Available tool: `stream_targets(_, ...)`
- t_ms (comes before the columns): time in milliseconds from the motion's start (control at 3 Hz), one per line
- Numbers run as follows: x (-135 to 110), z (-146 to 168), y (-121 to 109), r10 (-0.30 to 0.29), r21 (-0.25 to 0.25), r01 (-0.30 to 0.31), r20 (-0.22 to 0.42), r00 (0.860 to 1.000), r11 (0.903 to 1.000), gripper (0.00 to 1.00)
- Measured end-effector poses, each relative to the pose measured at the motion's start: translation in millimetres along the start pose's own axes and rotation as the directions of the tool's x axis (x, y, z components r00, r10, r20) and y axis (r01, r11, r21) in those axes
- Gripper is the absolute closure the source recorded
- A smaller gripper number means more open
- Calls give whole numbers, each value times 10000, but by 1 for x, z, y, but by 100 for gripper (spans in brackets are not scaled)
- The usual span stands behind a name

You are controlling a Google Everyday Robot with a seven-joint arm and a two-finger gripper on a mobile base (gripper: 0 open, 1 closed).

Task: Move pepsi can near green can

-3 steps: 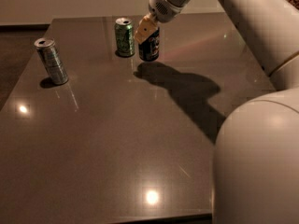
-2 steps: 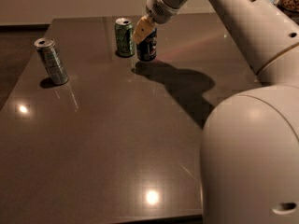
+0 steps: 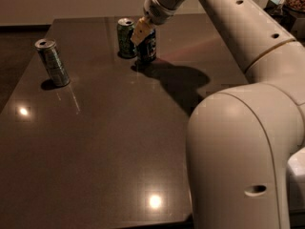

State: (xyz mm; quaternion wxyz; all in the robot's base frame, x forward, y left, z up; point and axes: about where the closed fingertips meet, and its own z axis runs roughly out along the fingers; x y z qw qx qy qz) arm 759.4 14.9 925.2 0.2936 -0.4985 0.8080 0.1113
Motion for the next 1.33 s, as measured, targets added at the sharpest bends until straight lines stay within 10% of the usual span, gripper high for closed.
stream_targets(667,1,9,-1,55,-18,-55,6,10000,10000,6)
stream_targets(1333,2,11,0,52,-50,-52,-13,10000,10000,0)
